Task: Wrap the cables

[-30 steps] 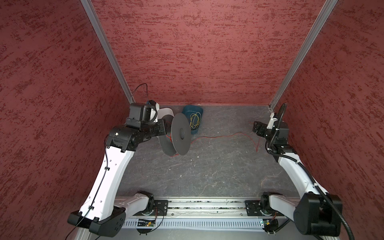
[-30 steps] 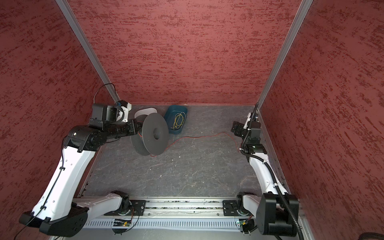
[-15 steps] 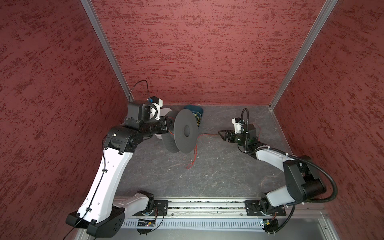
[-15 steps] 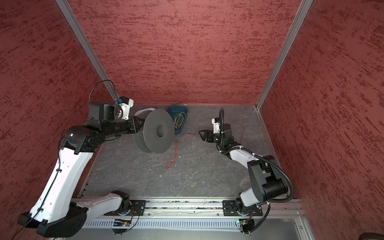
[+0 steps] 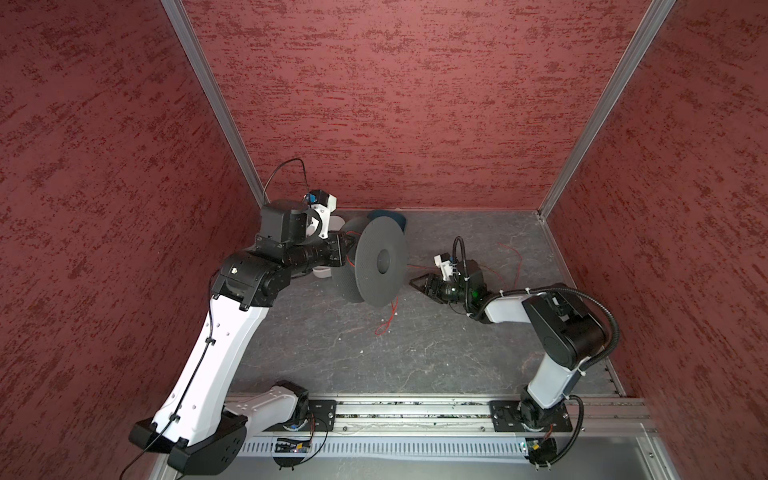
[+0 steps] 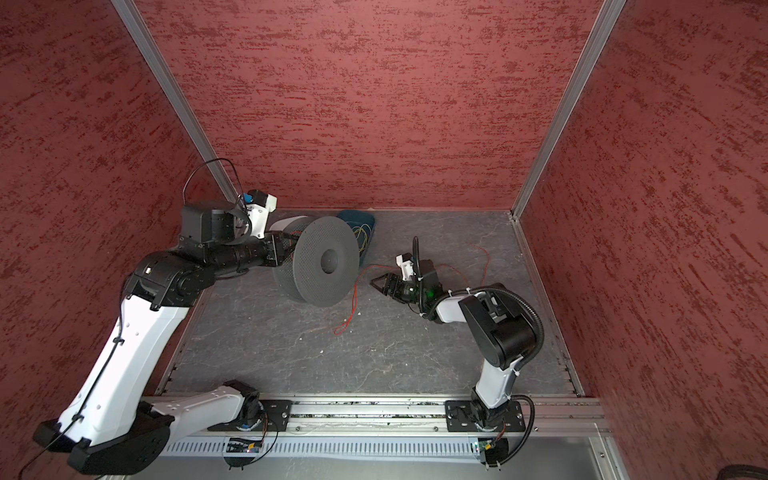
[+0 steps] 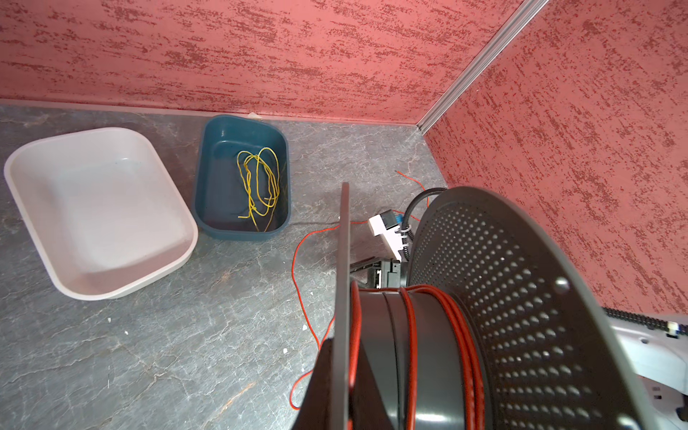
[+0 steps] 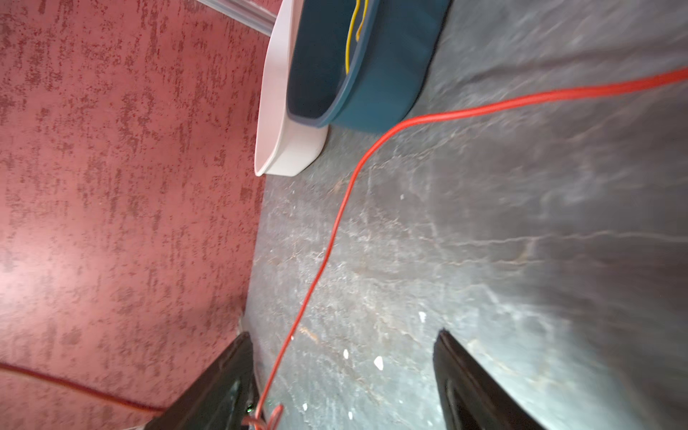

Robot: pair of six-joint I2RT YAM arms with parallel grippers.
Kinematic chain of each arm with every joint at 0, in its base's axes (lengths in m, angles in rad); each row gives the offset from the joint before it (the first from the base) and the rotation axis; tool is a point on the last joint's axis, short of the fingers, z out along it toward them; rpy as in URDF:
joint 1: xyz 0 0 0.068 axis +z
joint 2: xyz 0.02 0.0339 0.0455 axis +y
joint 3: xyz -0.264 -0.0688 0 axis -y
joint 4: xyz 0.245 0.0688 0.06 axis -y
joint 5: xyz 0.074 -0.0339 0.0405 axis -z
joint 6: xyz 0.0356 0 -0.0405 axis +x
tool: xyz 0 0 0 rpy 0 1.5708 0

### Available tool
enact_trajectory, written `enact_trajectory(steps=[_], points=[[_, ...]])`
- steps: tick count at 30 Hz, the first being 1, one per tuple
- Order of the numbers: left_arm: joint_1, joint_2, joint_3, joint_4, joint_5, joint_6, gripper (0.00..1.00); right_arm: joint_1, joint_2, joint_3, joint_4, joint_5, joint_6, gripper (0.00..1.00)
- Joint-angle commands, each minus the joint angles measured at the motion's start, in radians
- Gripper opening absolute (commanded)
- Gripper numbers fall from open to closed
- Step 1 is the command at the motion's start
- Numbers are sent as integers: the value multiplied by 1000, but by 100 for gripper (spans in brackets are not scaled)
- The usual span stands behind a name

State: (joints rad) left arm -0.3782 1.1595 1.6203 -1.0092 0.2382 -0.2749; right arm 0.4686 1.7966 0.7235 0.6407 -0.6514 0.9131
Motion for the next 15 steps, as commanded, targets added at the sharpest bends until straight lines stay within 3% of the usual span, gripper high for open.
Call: enact_trajectory(steps=[1, 8, 15], points=[[-10, -9, -3, 100, 20, 5, 0, 37, 48, 53, 88, -46, 78, 74], [-14, -7, -8, 119, 20, 0, 0, 106, 147, 90, 221, -49, 184, 63], [-16, -11, -9, 119, 11, 5, 0, 136, 215, 122, 240, -51, 208, 54]])
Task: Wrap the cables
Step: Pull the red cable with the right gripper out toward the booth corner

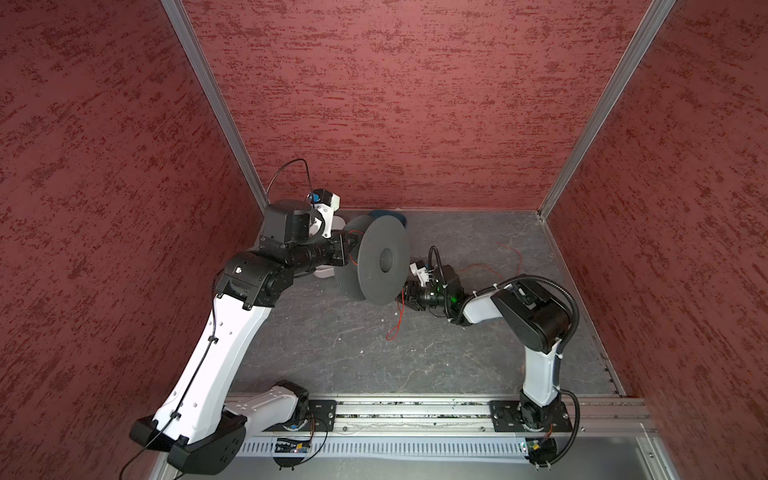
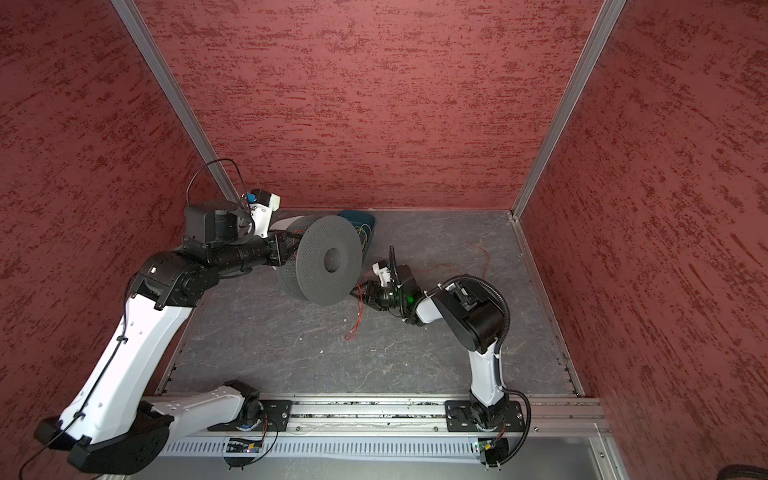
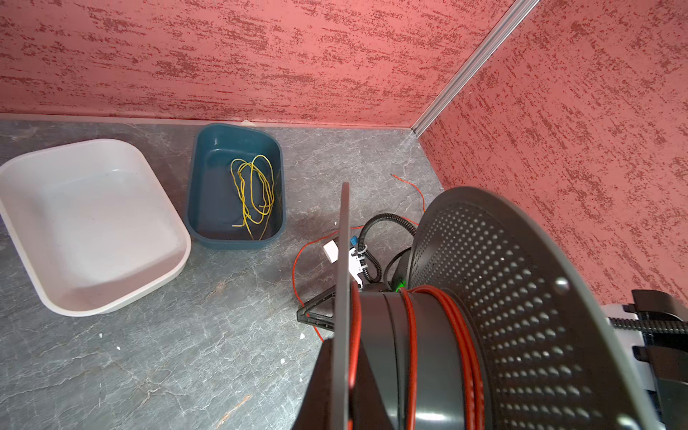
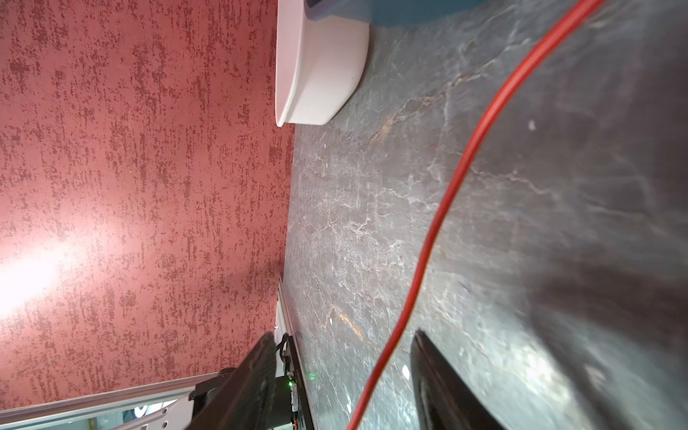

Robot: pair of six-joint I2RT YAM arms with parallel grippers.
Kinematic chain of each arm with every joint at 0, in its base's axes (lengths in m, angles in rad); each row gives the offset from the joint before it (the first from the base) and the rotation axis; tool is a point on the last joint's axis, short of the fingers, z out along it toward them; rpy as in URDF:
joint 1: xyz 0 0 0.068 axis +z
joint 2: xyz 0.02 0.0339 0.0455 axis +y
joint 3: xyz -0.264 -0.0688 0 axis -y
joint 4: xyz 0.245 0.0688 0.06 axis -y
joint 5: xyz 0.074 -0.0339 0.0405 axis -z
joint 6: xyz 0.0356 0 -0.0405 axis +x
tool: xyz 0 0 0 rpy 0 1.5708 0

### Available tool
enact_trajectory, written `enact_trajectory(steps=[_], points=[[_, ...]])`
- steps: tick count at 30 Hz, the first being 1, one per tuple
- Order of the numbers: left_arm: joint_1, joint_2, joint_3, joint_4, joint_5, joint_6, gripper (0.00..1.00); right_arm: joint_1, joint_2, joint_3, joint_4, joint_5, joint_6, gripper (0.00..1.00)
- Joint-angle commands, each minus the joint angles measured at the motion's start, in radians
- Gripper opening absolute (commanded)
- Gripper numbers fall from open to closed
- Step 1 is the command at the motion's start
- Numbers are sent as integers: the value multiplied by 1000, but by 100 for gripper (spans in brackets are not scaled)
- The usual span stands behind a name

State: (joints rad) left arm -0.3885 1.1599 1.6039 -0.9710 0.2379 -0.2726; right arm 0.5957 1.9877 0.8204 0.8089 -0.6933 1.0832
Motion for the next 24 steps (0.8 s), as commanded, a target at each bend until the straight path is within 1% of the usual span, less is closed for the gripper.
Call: enact_trajectory(steps=[1, 10, 14, 16, 18, 21, 24], points=[[-6, -11, 6, 80, 11, 3, 0, 10, 31, 24, 84, -8, 47, 51], [-6, -17, 17, 78, 13, 3, 0, 15, 81, 18, 212, 17, 131, 27], [-6, -22, 16, 72, 8, 6, 0, 14, 91, 18, 254, 30, 156, 12], [-6, -25, 16, 67, -1, 7, 0, 13, 85, 9, 259, 43, 156, 1], [-6, -33, 18, 58, -15, 12, 0, 7, 59, -22, 276, 81, 153, 0], [3, -53, 19, 39, -68, 20, 0, -24, -7, -79, 265, 132, 124, 0], [58, -78, 19, 9, -98, 23, 0, -87, -89, -121, 181, 150, 69, 0]])
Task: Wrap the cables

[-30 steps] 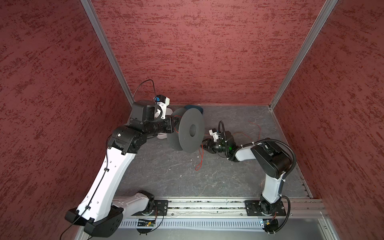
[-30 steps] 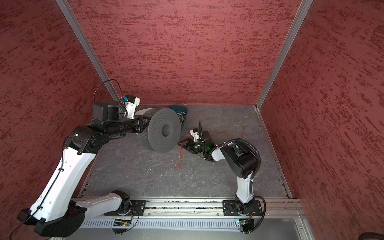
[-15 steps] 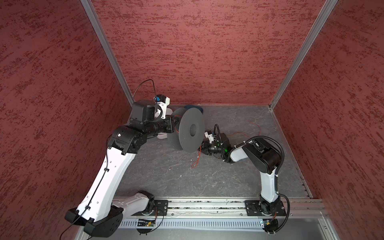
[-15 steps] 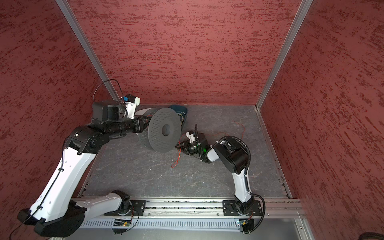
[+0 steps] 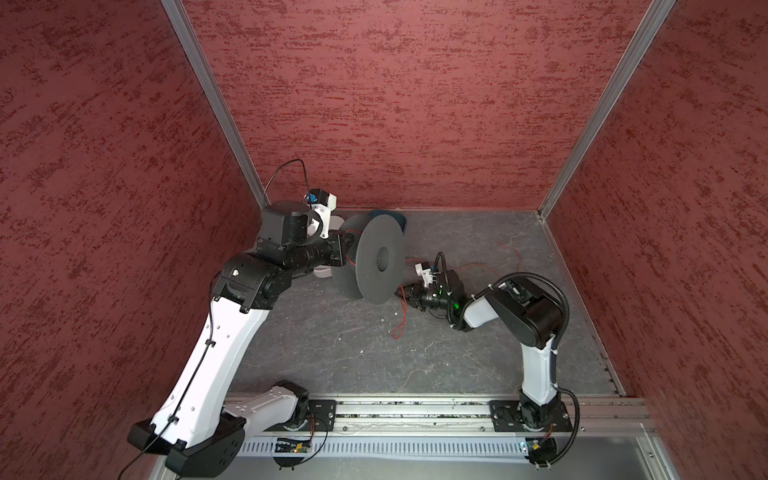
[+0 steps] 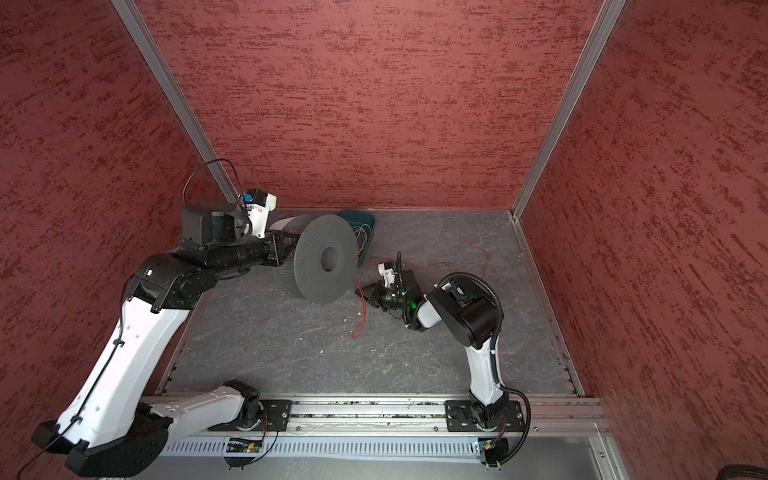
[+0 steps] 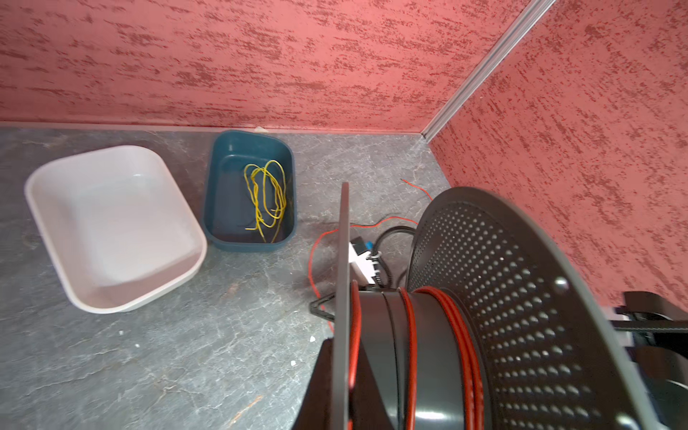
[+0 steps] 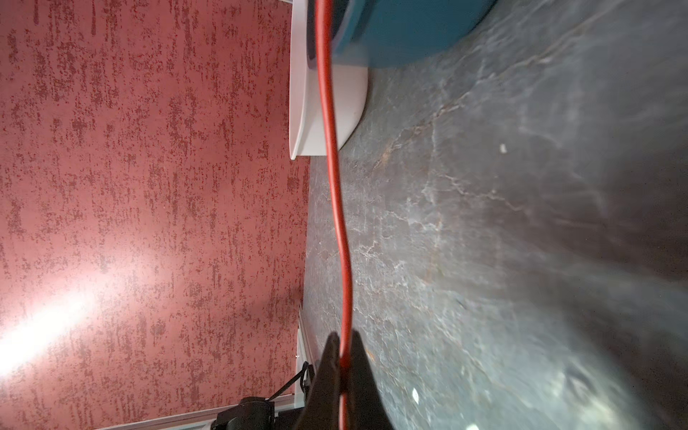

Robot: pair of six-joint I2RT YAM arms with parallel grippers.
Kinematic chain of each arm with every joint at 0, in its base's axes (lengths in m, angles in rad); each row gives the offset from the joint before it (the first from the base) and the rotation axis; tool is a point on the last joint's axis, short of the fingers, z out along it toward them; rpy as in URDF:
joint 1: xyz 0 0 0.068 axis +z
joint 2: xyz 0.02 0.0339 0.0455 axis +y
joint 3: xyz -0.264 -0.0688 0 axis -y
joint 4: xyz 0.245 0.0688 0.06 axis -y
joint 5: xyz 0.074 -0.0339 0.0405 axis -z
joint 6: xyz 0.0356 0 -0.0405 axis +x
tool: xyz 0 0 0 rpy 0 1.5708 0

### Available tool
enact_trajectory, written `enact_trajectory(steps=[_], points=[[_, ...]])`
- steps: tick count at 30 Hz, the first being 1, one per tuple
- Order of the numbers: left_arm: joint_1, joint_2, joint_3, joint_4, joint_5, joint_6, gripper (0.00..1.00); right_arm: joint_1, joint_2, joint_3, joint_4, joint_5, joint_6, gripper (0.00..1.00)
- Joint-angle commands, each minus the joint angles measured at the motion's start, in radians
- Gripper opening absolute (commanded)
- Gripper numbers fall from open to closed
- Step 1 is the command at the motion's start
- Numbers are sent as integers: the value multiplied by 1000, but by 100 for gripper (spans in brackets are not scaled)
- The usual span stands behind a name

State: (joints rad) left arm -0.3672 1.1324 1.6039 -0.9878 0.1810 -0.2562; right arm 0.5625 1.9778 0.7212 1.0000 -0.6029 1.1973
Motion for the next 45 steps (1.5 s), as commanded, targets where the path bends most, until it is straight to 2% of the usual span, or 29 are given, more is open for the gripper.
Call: enact_trajectory(steps=[1, 6, 9, 12, 17, 20, 30, 35, 38, 40, 45], points=[[74, -56, 21, 12, -40, 1, 0, -82, -107, -33, -46, 57, -66, 0], [270, -85, 0, -26, 19, -28, 0, -260, -253, -116, -143, 44, -140, 0], [355, -93, -19, -31, 48, -39, 0, -354, -340, -120, -290, 36, -227, 0], [405, -88, -37, -40, 55, -49, 0, -449, -431, -105, -458, 67, -323, 0], [450, -95, -74, -16, 70, -72, 0, -626, -589, -117, -624, 145, -400, 0], [458, -103, -96, 5, 71, -85, 0, -724, -663, -121, -707, 200, -424, 0], [459, -91, -100, 20, 88, -97, 0, -953, -785, -113, -821, 214, -463, 0], [454, -79, -113, 49, 151, -107, 0, -960, -804, -141, -801, 198, -461, 5], [414, -70, -119, 68, 169, -109, 0, -960, -789, -140, -806, 176, -465, 6], [375, -61, -111, 67, 141, -100, 0, -959, -785, -138, -810, 166, -472, 11], [325, -37, -89, 65, 121, -96, 0, -959, -772, -128, -821, 135, -490, 32]])
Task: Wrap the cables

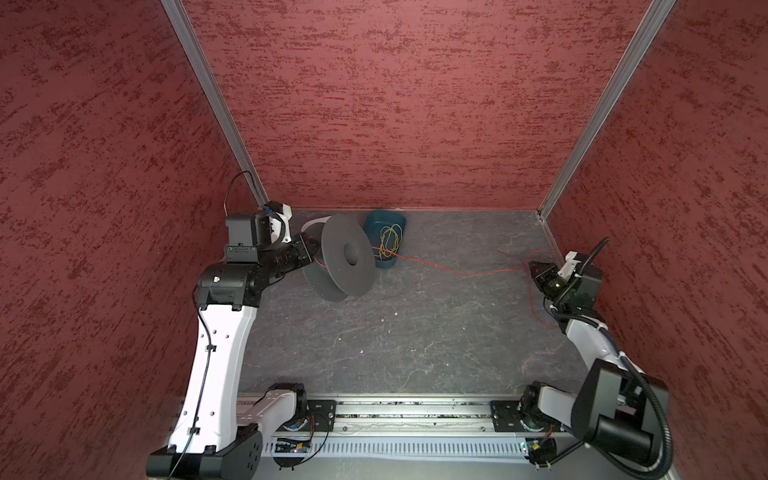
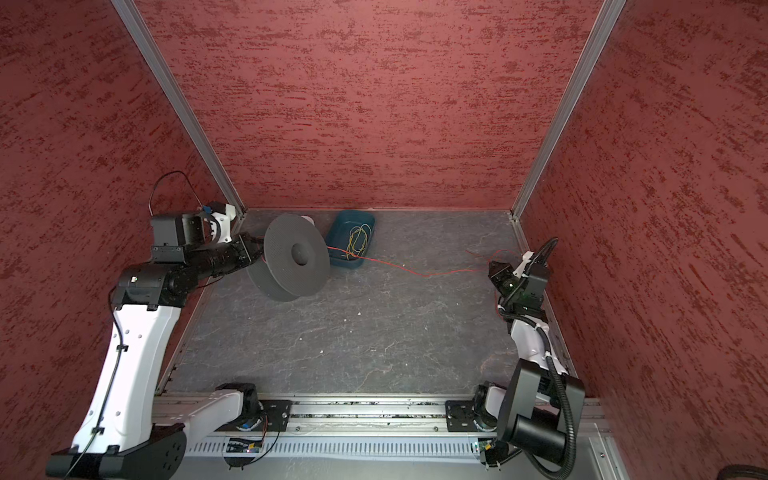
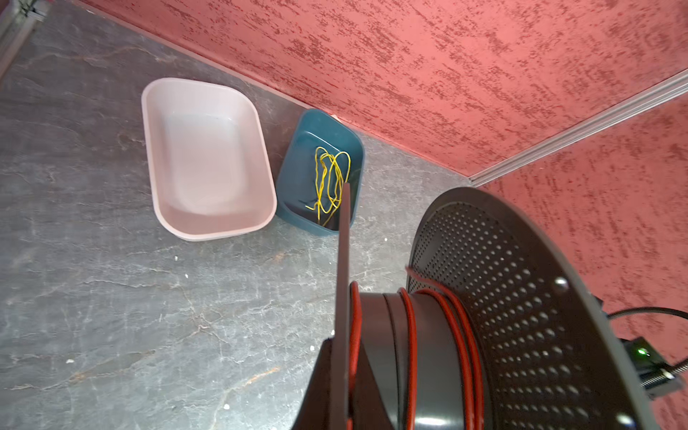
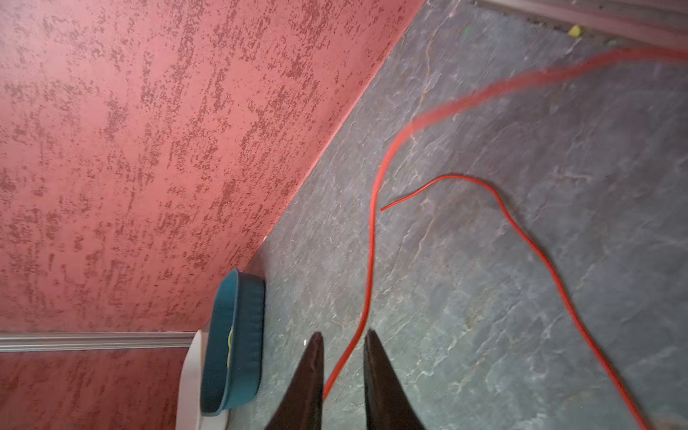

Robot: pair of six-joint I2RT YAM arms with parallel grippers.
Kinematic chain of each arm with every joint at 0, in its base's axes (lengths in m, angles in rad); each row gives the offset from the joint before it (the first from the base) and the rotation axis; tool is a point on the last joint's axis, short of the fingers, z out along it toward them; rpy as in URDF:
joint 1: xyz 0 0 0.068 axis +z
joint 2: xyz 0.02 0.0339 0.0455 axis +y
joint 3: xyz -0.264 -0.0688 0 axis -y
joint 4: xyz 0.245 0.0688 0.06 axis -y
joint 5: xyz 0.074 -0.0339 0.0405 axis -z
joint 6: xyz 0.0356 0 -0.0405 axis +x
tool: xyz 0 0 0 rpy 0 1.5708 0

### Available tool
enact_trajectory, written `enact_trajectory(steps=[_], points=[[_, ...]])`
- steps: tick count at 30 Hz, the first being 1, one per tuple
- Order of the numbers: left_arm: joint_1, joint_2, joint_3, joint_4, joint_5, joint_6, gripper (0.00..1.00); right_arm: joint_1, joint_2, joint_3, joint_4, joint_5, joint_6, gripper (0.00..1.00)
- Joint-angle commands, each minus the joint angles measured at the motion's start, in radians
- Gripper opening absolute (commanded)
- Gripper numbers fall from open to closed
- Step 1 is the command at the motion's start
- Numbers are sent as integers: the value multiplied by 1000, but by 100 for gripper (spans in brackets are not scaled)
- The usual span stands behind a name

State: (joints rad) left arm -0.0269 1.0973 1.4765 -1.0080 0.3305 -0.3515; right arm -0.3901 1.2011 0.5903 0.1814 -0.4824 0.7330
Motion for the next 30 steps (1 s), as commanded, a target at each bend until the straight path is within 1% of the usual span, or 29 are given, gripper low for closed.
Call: enact_trajectory(steps=[1, 6, 10, 13, 15, 17, 20, 23, 26, 30], points=[[-16, -3, 41, 89, -20, -1, 0, -6, 3, 3, -1, 13, -27, 36], [-31, -5, 70, 100, 40, -12, 0, -1, -8, 8, -2, 10, -33, 57], [-73, -4, 92, 101, 57, -14, 0, 36, -19, 16, -3, 26, -54, 66], [-106, 0, 112, 98, 56, -18, 0, 89, -24, 29, -7, 47, -88, 73], [-129, 4, 125, 97, 55, -21, 0, 135, -25, 38, -5, 76, -113, 75], [-157, 10, 135, 97, 47, -24, 0, 199, -26, 35, 21, 122, -134, 80], [-192, 21, 142, 99, 27, -23, 0, 307, -2, 27, 91, 144, -167, 80], [-219, 33, 142, 100, 20, -26, 0, 404, 36, 2, 215, 127, -207, 80], [-236, 38, 142, 109, 12, -32, 0, 489, 81, 0, 283, 99, -266, 80], [-244, 41, 134, 124, 6, -34, 0, 581, 122, -47, 431, 51, -324, 80]])
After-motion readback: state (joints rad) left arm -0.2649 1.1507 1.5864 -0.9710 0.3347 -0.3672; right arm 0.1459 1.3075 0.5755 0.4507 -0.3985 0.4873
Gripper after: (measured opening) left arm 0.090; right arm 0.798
